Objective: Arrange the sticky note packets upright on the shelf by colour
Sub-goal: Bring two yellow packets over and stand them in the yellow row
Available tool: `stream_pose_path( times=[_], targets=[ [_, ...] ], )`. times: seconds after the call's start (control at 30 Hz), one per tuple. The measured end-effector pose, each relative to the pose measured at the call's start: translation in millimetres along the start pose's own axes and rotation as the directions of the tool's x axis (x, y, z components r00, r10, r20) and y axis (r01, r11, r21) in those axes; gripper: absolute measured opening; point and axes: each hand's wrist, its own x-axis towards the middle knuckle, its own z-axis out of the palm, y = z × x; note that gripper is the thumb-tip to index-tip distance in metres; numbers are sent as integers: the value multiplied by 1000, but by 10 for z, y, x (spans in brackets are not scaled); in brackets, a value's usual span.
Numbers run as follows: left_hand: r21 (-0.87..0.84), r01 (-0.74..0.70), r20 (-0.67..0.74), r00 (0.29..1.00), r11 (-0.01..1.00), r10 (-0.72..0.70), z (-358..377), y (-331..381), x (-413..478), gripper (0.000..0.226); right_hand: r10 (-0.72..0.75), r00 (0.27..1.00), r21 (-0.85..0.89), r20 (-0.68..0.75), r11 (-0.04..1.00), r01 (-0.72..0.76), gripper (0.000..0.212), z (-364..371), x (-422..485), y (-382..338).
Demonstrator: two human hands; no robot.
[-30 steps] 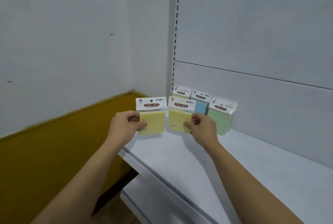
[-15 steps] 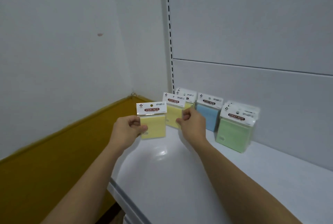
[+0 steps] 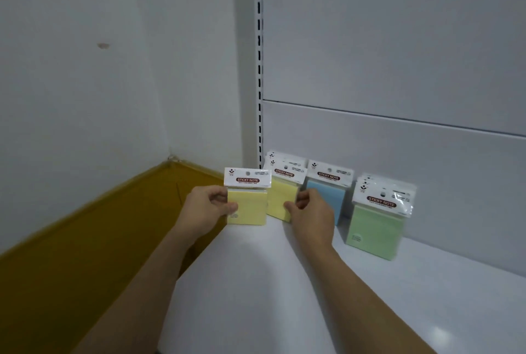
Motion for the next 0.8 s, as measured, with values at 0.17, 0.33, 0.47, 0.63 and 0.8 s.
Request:
stream_pose_path(
  times=[0.17,0.33,0.47,0.63,0.8],
  targets=[
    [57,-72,142,988,996,63,146,-77,322,19,-1,1000,-98,-8,995,0,21,-4,-3,11],
    [23,-197,-34,980,980,198,414,-222,268,18,-60,998,-170,-6,984,58,14,8,29,5],
    [1,-232,-110,967,973,230,526,-274,250,22,-98,995,-184,-7,978,95,10,51,30,12],
    [31,-266,-114,957,964,268,579,-276,284,19,-98,995,-142,-11,985,96,7,54,40,45],
    [72,-281,-128,949,957,289,607,-254,309,17,-109,994,-135,-5,985,108,8,42,39,57]
  ],
)
